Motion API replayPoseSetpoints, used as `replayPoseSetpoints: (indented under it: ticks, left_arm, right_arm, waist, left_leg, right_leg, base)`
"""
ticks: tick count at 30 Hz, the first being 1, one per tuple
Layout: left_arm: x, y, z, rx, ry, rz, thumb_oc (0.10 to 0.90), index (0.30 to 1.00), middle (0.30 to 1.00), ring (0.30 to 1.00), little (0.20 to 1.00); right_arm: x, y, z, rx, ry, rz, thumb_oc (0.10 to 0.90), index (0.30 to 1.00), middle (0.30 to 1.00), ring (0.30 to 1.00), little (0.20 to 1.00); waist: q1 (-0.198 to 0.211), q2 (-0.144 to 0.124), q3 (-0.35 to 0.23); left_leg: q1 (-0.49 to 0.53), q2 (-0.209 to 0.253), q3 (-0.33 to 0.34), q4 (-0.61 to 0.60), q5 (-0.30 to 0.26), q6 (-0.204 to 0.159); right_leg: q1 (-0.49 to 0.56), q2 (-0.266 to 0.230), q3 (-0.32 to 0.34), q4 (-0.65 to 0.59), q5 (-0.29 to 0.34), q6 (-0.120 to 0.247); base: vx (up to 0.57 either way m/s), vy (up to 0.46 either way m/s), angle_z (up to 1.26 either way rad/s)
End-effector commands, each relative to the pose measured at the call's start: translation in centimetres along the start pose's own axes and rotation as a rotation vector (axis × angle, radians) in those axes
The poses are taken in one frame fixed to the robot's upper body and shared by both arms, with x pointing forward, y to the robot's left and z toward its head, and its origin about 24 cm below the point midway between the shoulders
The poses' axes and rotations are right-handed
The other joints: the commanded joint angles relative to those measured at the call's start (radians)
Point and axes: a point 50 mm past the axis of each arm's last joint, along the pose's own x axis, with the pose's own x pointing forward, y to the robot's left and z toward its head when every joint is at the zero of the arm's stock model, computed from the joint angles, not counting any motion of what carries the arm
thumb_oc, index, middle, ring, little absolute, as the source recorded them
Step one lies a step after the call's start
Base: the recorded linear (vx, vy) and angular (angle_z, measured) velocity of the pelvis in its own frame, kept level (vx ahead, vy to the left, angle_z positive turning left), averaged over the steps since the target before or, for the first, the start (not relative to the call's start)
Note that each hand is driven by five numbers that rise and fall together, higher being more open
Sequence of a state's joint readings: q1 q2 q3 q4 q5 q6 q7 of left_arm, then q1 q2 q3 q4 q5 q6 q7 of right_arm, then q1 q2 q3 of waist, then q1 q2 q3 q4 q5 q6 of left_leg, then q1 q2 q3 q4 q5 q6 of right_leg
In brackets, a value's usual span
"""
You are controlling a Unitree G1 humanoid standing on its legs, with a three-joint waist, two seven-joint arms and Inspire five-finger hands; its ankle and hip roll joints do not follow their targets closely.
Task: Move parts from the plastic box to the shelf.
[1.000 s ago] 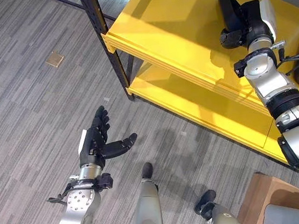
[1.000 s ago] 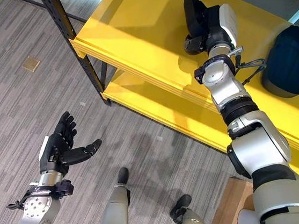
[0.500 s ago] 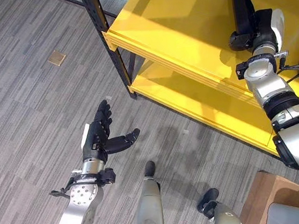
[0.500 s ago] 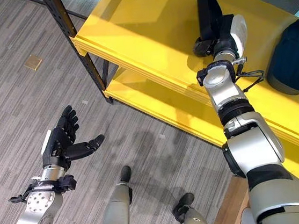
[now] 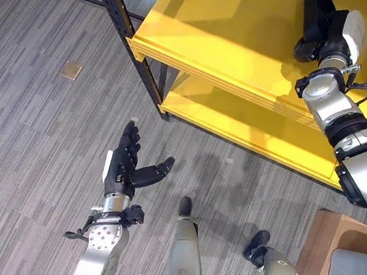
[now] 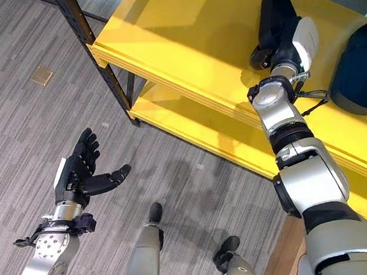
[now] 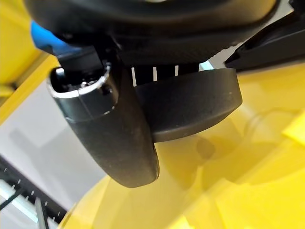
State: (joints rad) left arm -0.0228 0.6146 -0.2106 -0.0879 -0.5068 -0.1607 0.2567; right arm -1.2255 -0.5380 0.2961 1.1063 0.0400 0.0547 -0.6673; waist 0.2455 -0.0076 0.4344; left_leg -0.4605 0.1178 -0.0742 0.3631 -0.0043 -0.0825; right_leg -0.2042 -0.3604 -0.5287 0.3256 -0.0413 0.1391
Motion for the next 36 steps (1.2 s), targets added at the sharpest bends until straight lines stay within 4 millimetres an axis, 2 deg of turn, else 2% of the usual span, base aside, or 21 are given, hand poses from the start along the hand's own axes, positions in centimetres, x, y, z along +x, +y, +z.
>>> replayPoseSetpoints:
  ticks: [1,10,21,31,32,33,34,36]
  left_arm:
    - [0.5,-0.7,5.3,-0.027,-0.289,-0.044,0.900,1.000,1.000,1.000,1.000]
    - [0.7,-1.0,5.5,-0.019,-0.301,-0.040,0.900,1.000,1.000,1.000,1.000]
    - [0.8,-1.1,5.7,-0.018,-0.312,-0.041,0.900,1.000,1.000,1.000,1.000]
    - [0.8,-1.2,5.6,-0.018,-0.308,-0.040,0.900,1.000,1.000,1.000,1.000]
    - [0.8,-1.2,5.6,-0.017,-0.307,-0.040,0.900,1.000,1.000,1.000,1.000]
    - [0.9,-1.1,5.6,-0.015,-0.308,-0.038,0.900,1.000,1.000,1.000,1.000]
    - [0.9,-1.1,5.6,-0.015,-0.309,-0.036,0.900,1.000,1.000,1.000,1.000]
    - [0.9,-1.1,5.6,-0.012,-0.306,-0.034,0.900,1.000,1.000,1.000,1.000]
  right_arm:
    - [1.6,-3.5,6.7,0.107,-0.235,-0.203,0.400,0.300,0.300,0.300,0.300]
    - [0.5,-2.9,7.6,0.222,-0.253,-0.230,0.400,0.300,0.300,0.300,0.300]
    - [-0.2,-1.9,8.1,0.243,-0.264,-0.198,0.400,0.300,0.300,0.300,0.300]
    - [-0.6,-1.0,7.5,0.286,-0.222,-0.168,0.400,0.300,0.300,0.300,0.300]
    - [-0.6,-0.9,7.6,0.293,-0.221,-0.158,0.616,0.602,0.602,0.602,0.602]
    - [-0.7,-0.8,7.6,0.310,-0.217,-0.145,0.741,0.778,0.778,0.778,0.778]
    - [-0.8,-0.7,7.8,0.333,-0.212,-0.137,0.900,1.000,1.000,1.000,1.000]
    - [-0.8,-0.6,7.9,0.340,-0.214,-0.133,0.900,1.000,1.000,1.000,1.000]
  waist:
    - [-0.019,0.006,-0.035]
    - [-0.024,0.011,-0.028]
    - [-0.025,0.010,-0.025]
    - [-0.024,0.009,-0.020]
    - [-0.025,0.008,-0.020]
    - [-0.026,0.007,-0.019]
    - [-0.028,0.006,-0.018]
    - [-0.028,0.004,-0.018]
  left_leg:
    - [0.002,0.023,0.046,0.042,-0.074,0.028]
    - [-0.006,0.020,0.048,0.053,-0.082,0.031]
    - [-0.012,0.015,0.045,0.062,-0.091,0.035]
    - [-0.021,0.009,0.045,0.070,-0.096,0.039]
    - [-0.021,0.008,0.045,0.070,-0.097,0.039]
    - [-0.021,0.008,0.045,0.070,-0.097,0.040]
    - [-0.021,0.008,0.046,0.070,-0.097,0.040]
    - [-0.021,0.008,0.045,0.070,-0.098,0.040]
  right_leg:
    - [0.057,-0.006,0.095,0.038,-0.020,0.026]
    - [0.047,-0.009,0.096,0.045,-0.017,0.028]
    - [0.046,-0.010,0.098,0.047,-0.016,0.028]
    - [0.044,-0.011,0.096,0.046,-0.010,0.031]
    - [0.043,-0.011,0.096,0.047,-0.009,0.031]
    - [0.042,-0.011,0.097,0.046,-0.008,0.031]
    - [0.041,-0.011,0.098,0.045,-0.005,0.031]
    - [0.042,-0.011,0.099,0.043,-0.003,0.031]
  base:
    - [0.00,0.000,0.00]
    - [0.00,0.000,0.00]
    - [0.00,0.000,0.00]
    - [0.00,0.000,0.00]
    - [0.00,0.000,0.00]
    - [0.00,0.000,0.00]
    - [0.00,0.000,0.00]
    - [0.00,0.000,0.00]
